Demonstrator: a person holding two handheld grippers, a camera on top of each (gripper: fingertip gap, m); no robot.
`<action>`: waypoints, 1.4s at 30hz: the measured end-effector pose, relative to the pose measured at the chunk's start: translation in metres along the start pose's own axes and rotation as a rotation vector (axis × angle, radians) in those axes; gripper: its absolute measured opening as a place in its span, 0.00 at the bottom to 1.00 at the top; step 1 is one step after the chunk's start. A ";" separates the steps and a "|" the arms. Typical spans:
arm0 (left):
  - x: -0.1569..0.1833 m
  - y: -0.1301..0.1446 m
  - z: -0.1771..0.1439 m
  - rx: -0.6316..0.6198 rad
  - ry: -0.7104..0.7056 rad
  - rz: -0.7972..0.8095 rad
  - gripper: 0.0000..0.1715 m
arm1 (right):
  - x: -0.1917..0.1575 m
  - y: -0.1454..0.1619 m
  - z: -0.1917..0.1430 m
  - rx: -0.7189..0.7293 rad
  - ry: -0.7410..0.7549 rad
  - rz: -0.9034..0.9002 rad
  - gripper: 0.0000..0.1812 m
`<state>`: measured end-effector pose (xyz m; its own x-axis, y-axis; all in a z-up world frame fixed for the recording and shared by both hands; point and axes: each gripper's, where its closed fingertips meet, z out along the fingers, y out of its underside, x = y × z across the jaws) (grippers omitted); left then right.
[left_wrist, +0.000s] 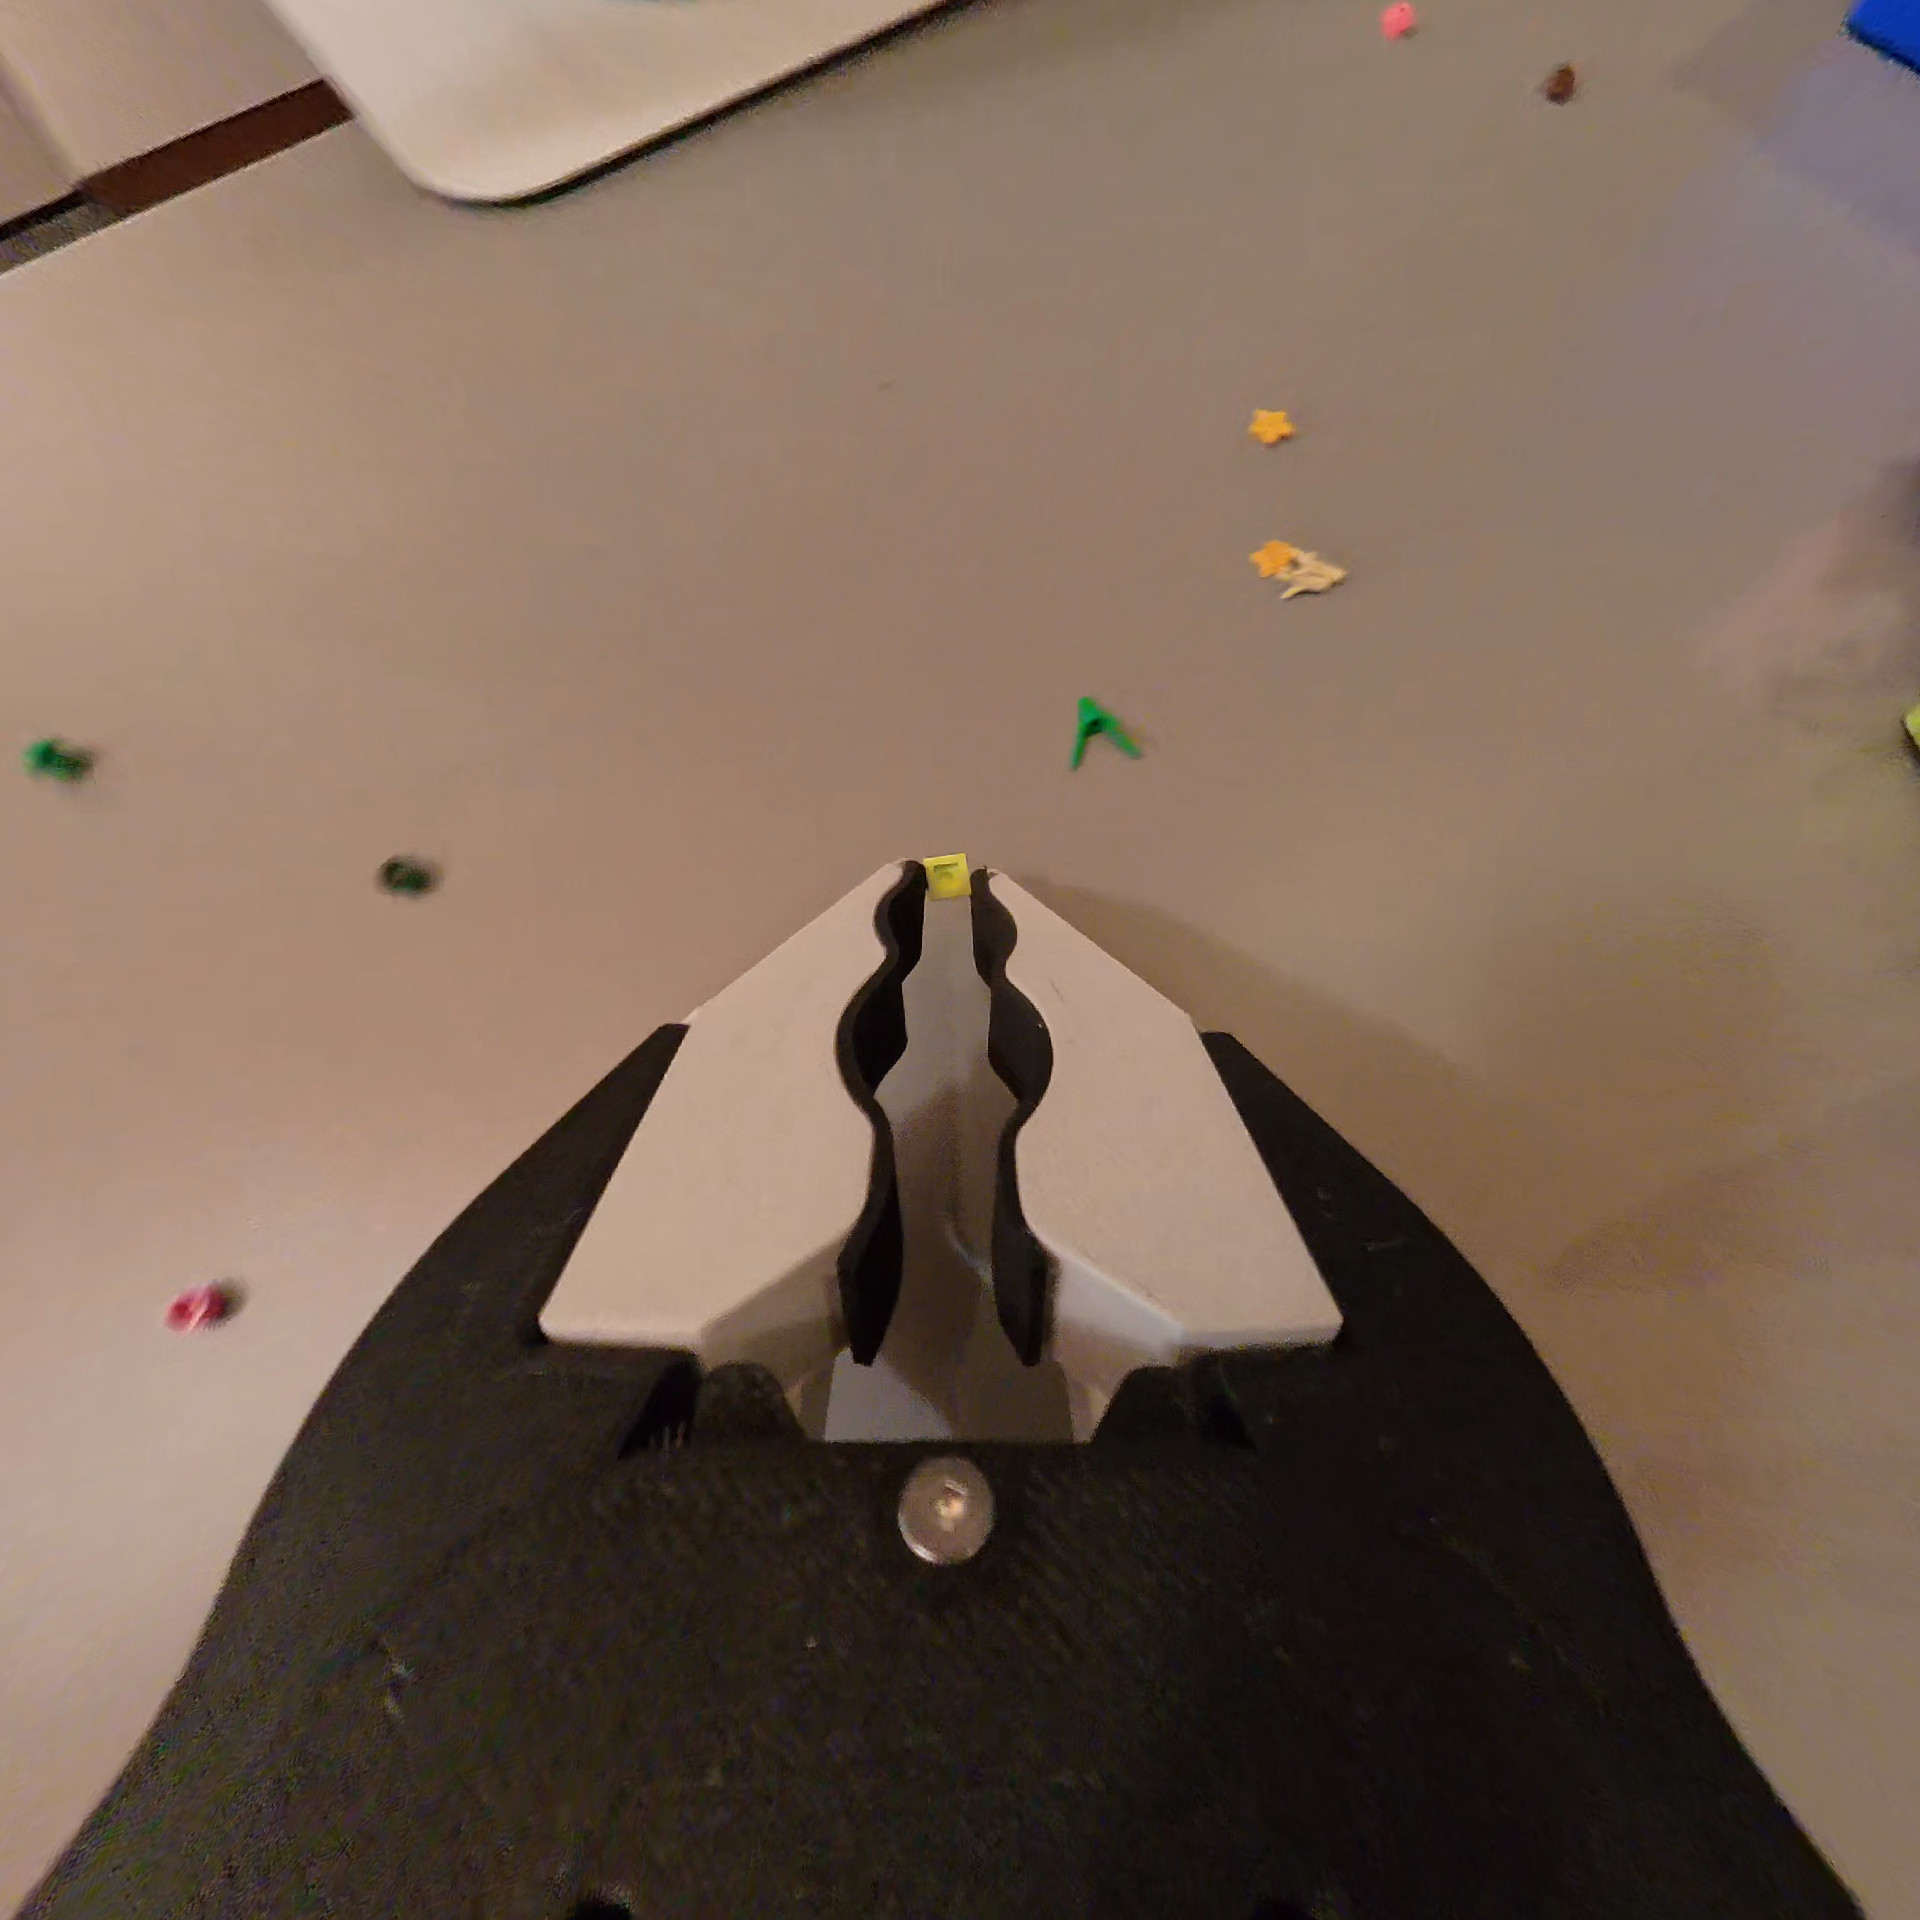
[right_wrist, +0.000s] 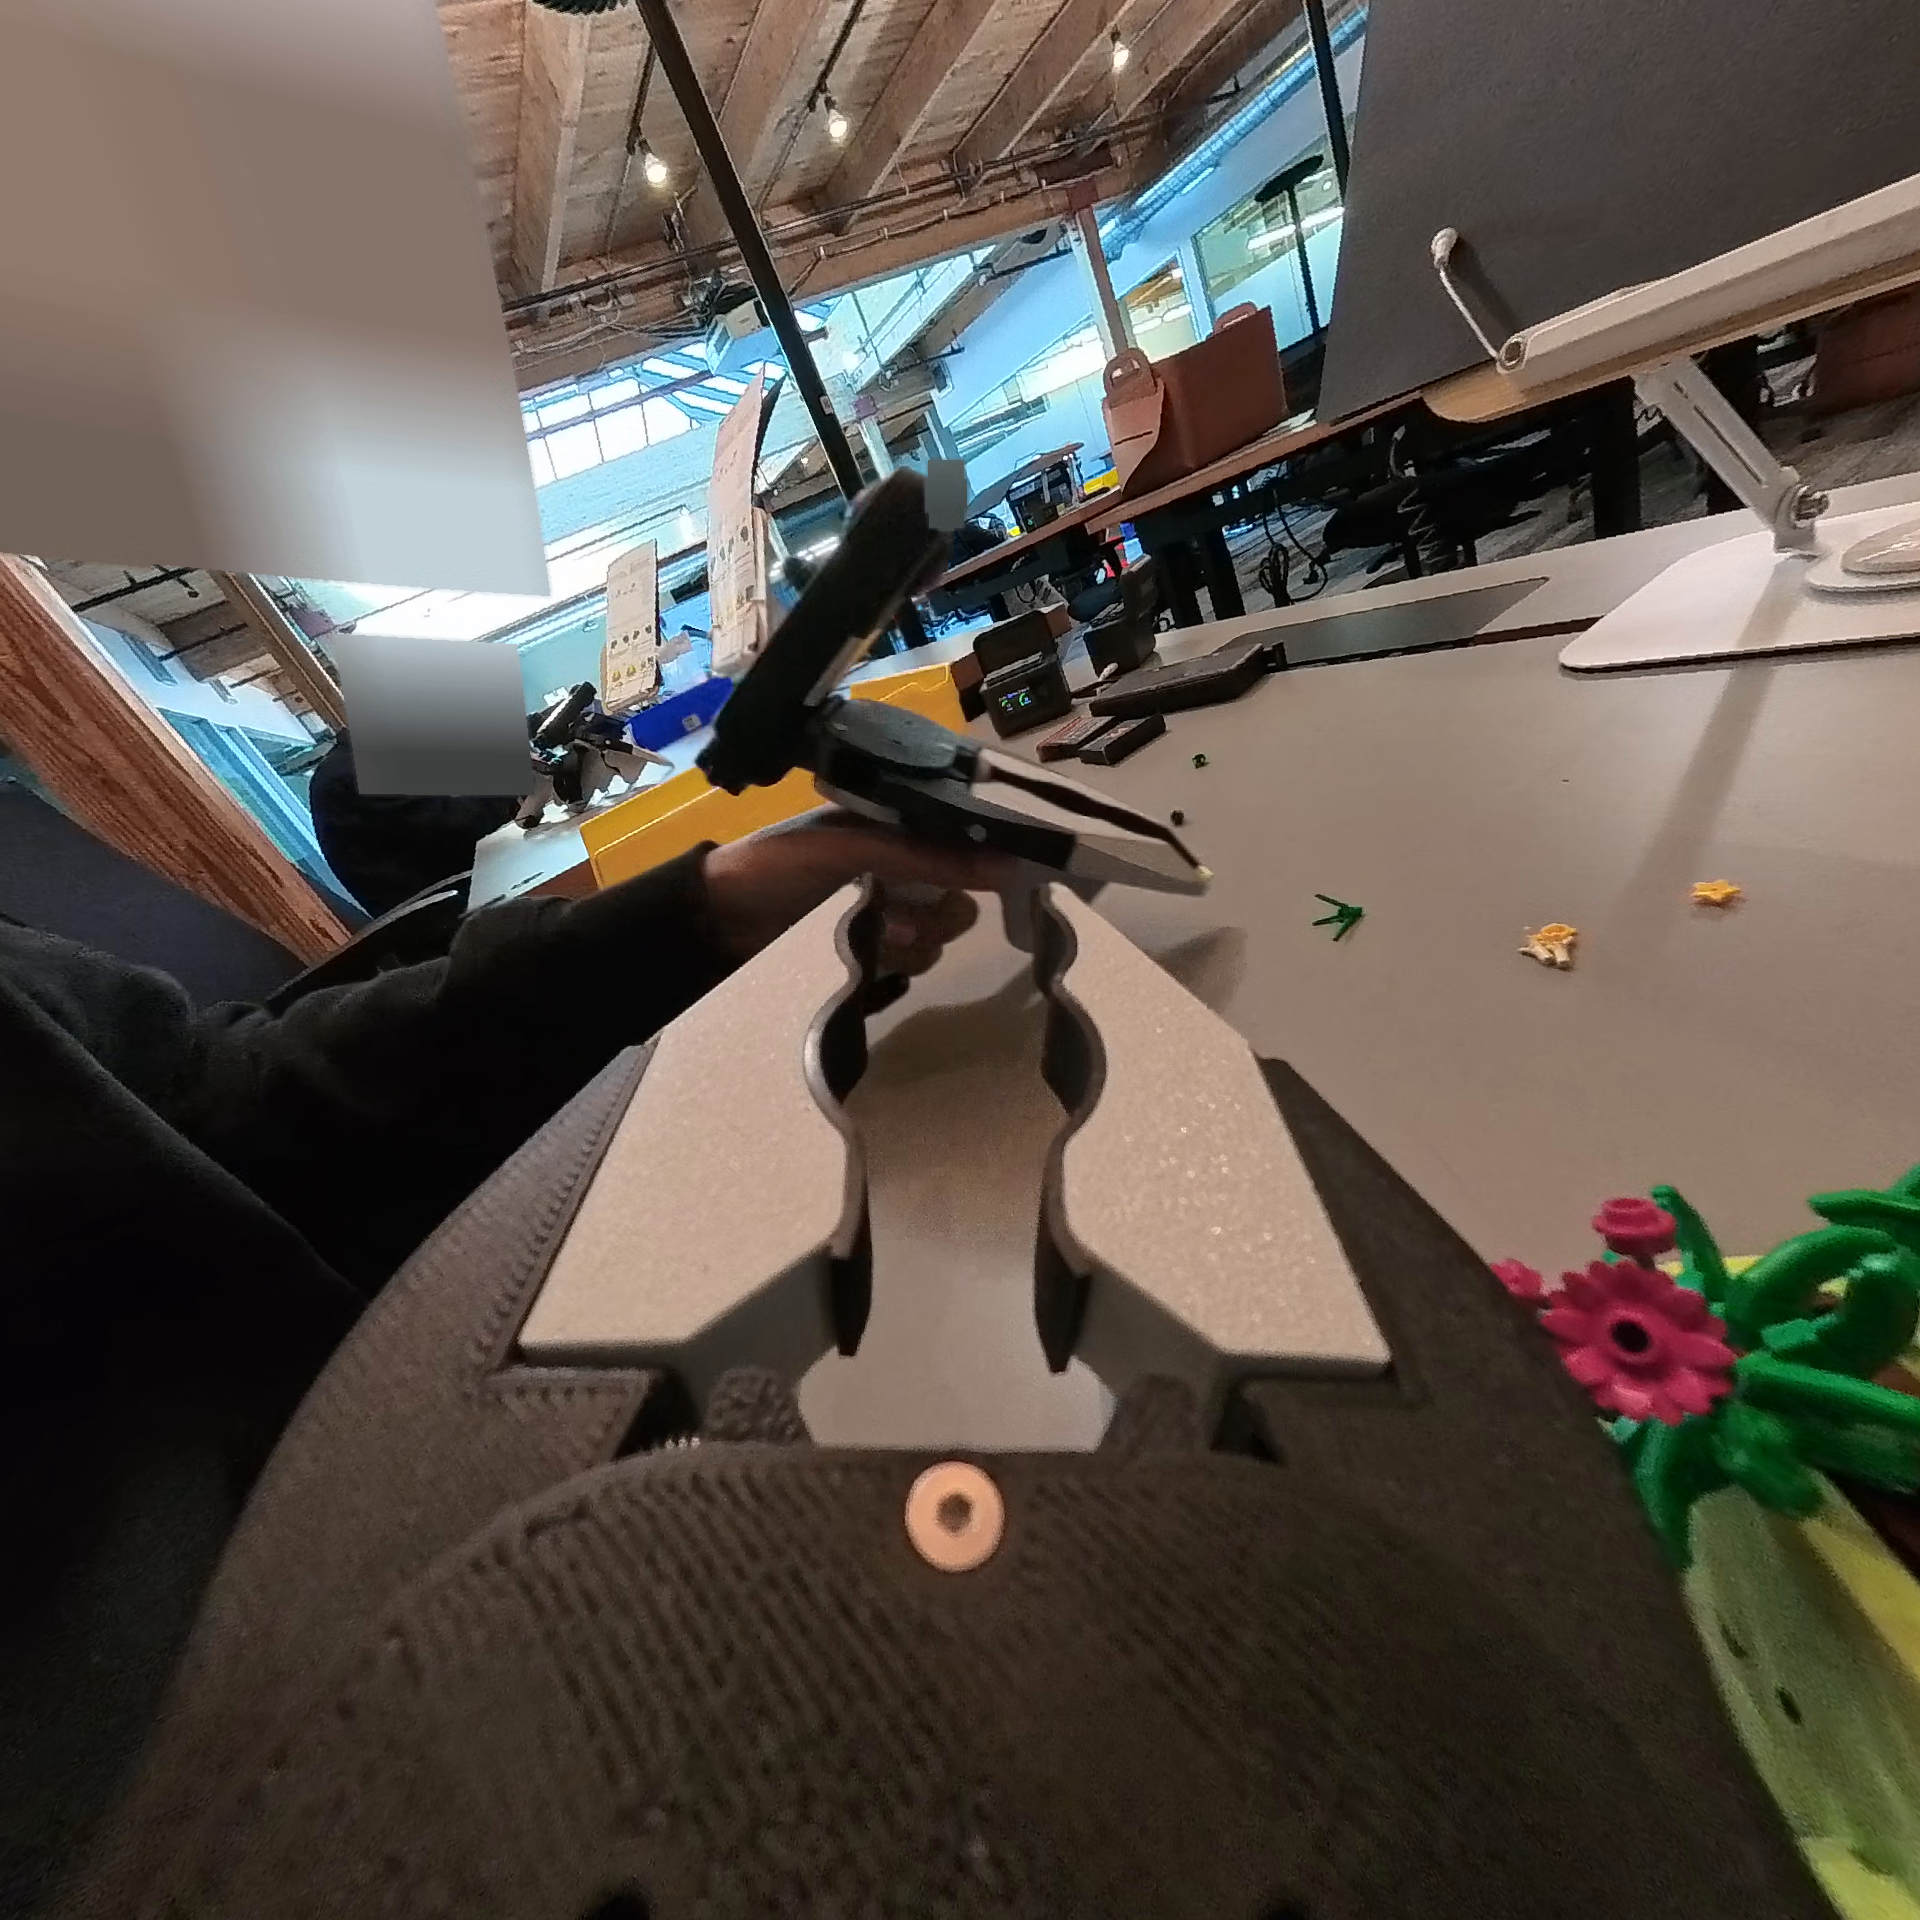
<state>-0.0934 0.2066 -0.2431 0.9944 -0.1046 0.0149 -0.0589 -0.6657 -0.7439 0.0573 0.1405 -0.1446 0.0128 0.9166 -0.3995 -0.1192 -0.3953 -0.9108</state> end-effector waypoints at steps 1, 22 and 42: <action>0.007 -0.002 0.008 -0.007 0.004 0.032 0.03 | 0.000 0.000 0.000 0.002 0.000 -0.001 0.15; -0.151 0.037 -0.059 -0.032 -0.405 -0.192 0.11 | 0.001 -0.002 -0.002 0.018 -0.012 0.031 0.15; -0.194 0.040 -0.032 -0.021 -0.380 -0.344 0.00 | 0.004 -0.003 -0.003 0.028 -0.013 0.060 0.15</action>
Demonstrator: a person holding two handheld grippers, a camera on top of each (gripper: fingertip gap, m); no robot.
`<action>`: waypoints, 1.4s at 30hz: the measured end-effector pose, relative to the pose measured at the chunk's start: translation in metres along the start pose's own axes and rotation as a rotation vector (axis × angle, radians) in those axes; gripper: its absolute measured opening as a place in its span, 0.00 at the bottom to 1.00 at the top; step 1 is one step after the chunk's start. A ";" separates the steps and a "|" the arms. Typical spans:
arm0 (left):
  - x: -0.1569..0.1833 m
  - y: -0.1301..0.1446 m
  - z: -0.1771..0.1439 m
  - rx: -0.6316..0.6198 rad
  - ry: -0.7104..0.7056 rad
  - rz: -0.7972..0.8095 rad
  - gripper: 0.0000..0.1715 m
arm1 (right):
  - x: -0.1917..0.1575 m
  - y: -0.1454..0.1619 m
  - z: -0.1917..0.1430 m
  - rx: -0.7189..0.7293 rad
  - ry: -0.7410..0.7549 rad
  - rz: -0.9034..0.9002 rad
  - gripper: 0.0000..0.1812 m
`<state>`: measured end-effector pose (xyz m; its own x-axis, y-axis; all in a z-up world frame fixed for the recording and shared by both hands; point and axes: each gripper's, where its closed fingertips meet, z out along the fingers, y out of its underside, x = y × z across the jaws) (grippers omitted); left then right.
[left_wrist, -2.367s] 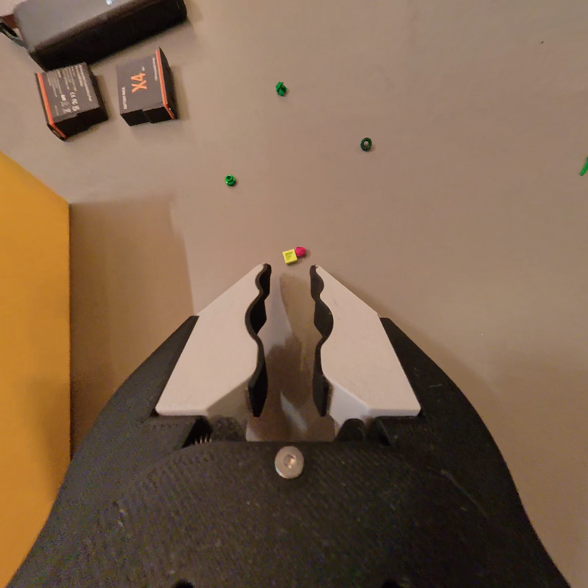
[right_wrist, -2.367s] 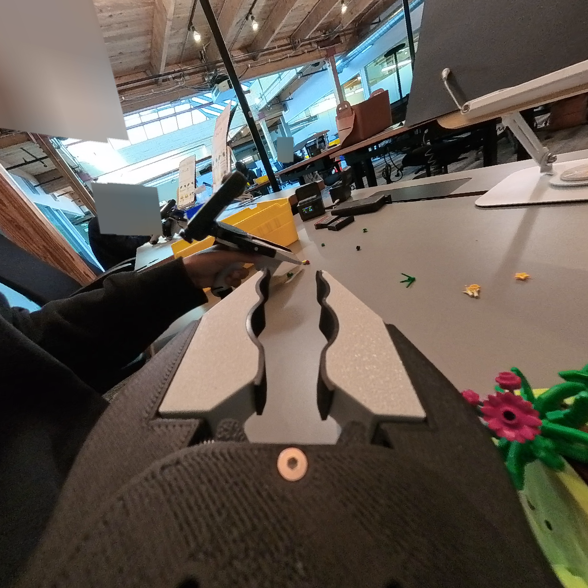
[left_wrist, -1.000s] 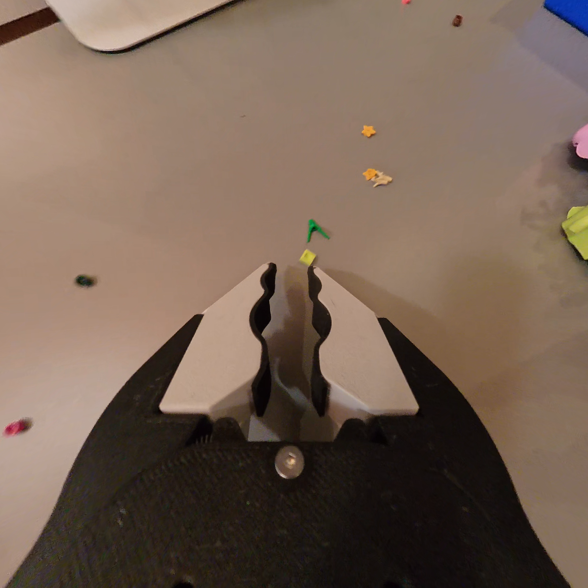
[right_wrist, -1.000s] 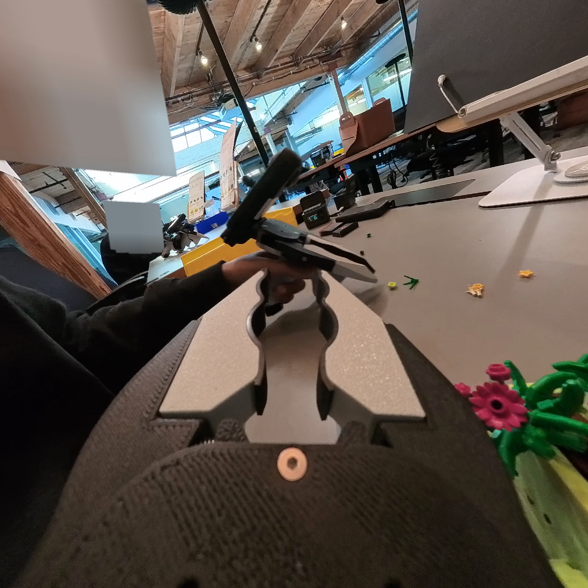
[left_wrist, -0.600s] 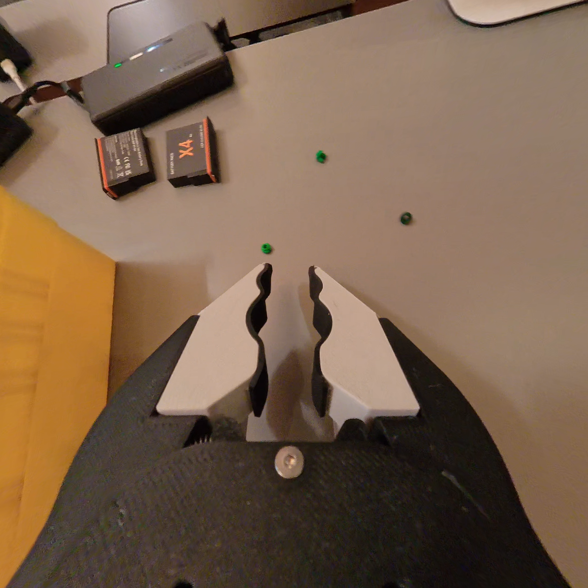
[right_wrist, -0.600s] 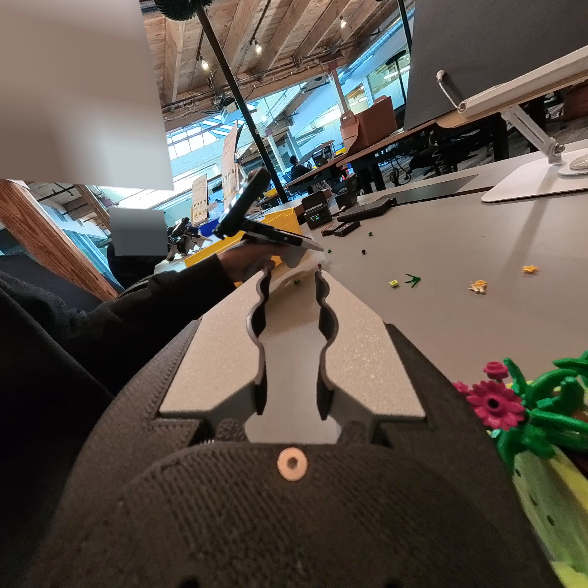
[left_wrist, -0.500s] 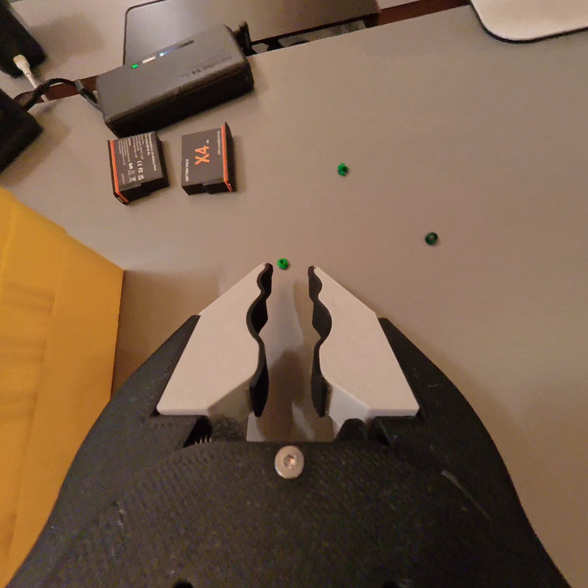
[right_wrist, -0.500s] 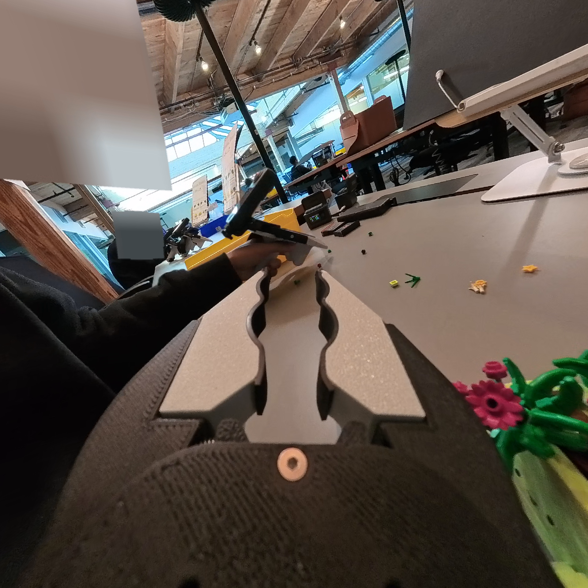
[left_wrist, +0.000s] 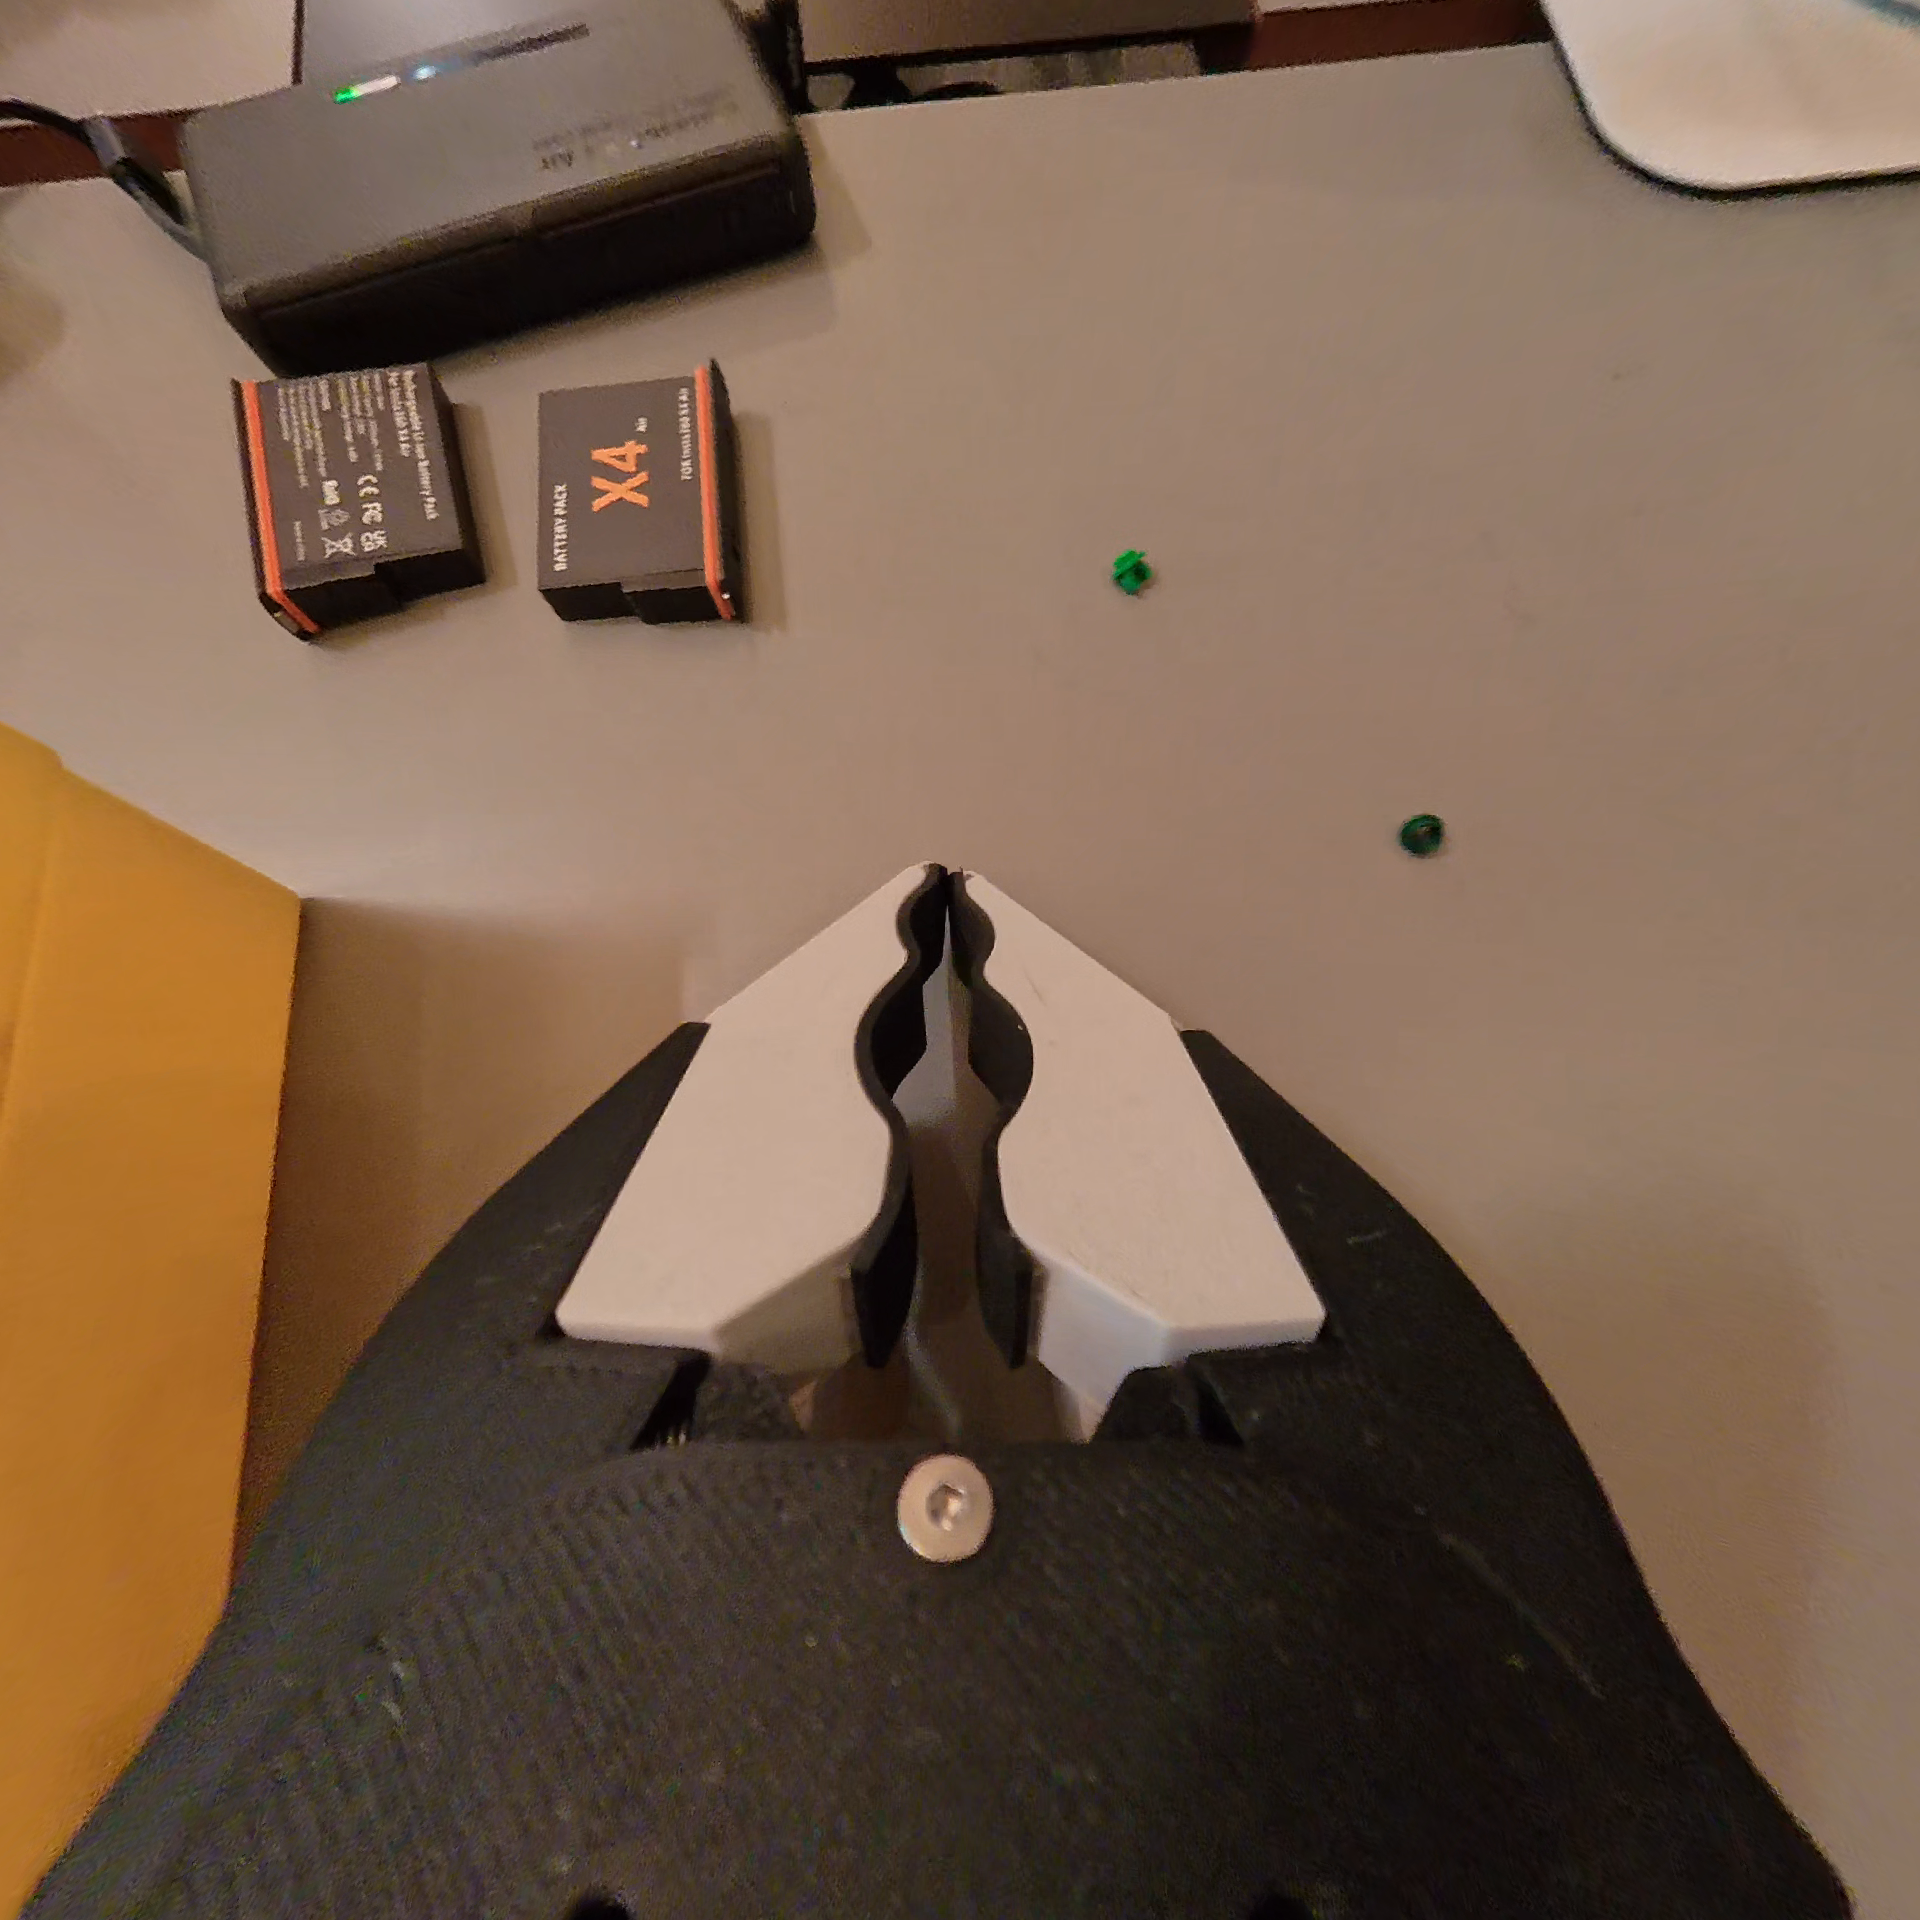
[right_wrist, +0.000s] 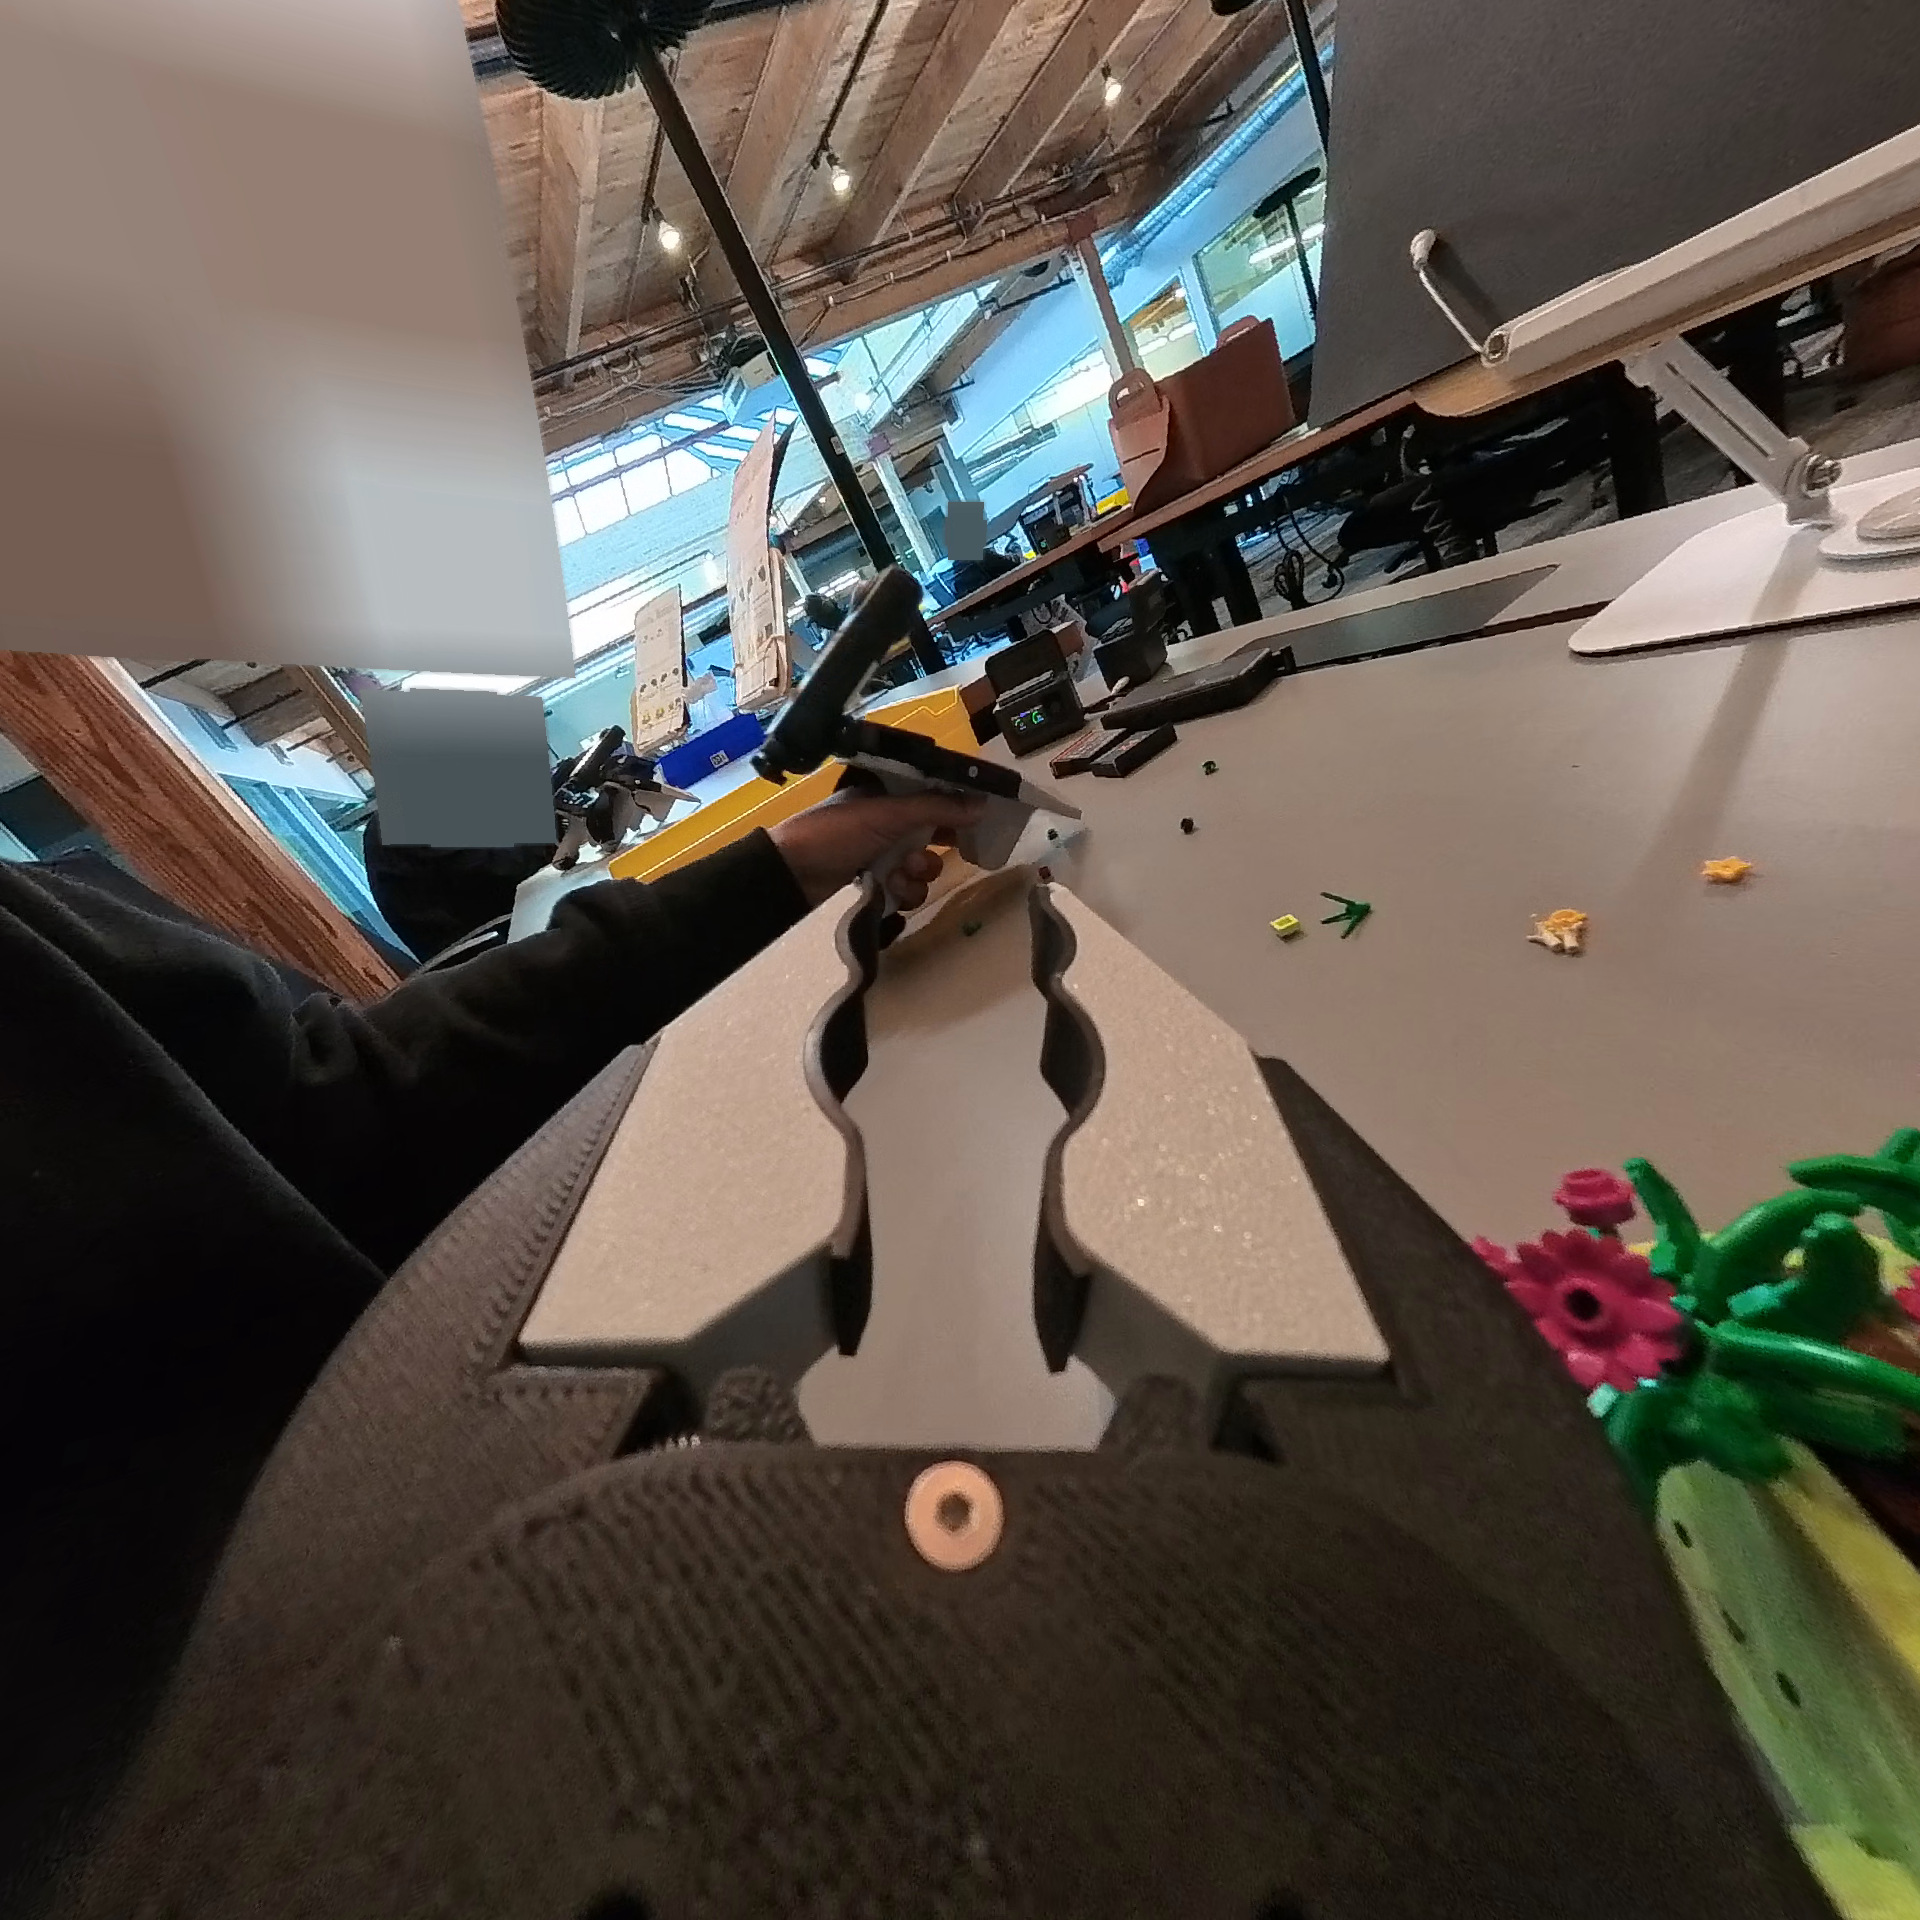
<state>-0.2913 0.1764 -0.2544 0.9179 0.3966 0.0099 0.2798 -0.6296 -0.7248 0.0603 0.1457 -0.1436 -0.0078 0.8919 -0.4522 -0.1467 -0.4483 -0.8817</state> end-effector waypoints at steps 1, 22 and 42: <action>0.004 -0.002 -0.003 0.005 0.009 0.001 0.00 | 0.000 0.000 0.000 -0.001 0.000 -0.001 0.15; -0.026 0.011 -0.002 -0.029 -0.080 -0.034 0.06 | -0.001 -0.001 0.000 0.003 -0.003 -0.002 0.15; -0.005 0.009 -0.016 0.004 0.073 -0.100 0.07 | 0.000 -0.001 -0.001 0.007 -0.003 0.006 0.15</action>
<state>-0.2889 0.1582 -0.2497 0.9036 0.4075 0.1320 0.3697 -0.5864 -0.7207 0.0612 0.1463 -0.1429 -0.0120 0.8895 -0.4567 -0.1532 -0.4530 -0.8783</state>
